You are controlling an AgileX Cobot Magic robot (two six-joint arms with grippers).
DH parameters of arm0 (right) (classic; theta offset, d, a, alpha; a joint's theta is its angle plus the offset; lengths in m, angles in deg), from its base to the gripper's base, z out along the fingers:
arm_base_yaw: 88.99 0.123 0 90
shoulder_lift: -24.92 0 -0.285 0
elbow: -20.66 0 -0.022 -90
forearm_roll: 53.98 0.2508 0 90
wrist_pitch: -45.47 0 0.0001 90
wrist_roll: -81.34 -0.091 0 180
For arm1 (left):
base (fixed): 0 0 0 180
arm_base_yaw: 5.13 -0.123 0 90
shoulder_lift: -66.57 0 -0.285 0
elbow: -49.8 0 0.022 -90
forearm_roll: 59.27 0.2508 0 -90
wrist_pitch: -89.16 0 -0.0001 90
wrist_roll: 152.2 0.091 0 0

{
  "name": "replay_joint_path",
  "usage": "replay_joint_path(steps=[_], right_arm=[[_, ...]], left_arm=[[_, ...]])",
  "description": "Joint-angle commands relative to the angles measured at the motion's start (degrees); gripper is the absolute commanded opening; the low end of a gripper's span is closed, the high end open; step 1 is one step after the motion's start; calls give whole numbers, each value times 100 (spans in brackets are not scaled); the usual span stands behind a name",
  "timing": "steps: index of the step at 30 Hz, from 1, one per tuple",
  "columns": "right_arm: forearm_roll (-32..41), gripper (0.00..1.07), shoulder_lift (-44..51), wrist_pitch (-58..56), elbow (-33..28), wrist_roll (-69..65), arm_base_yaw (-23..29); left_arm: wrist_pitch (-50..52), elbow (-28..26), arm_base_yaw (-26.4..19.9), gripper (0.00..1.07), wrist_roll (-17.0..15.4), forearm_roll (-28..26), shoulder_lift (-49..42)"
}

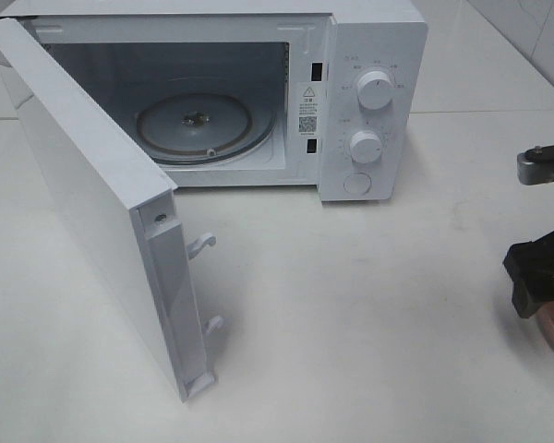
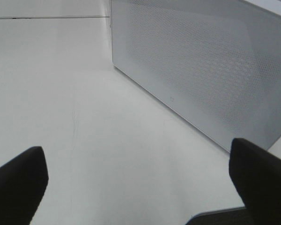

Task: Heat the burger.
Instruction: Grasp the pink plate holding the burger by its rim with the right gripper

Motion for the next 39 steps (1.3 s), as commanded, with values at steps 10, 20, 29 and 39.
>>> replay_joint_path(steps=[10,20,29,39], right_arm=[[-17,89,-791,527,-29,-120,-29],[-17,87,-1278,791,-29,-126,-29],[-17,80,-1564,871,-29,-149,-29],[-103,55,-1564,854,-29,-361,-29]], left_arm=[[46,0,17,98,17,-6,-92],[46,0,17,98,17,-6,-92],[46,0,17,98,17,-6,-92],[46,0,17,98,17,-6,-92]])
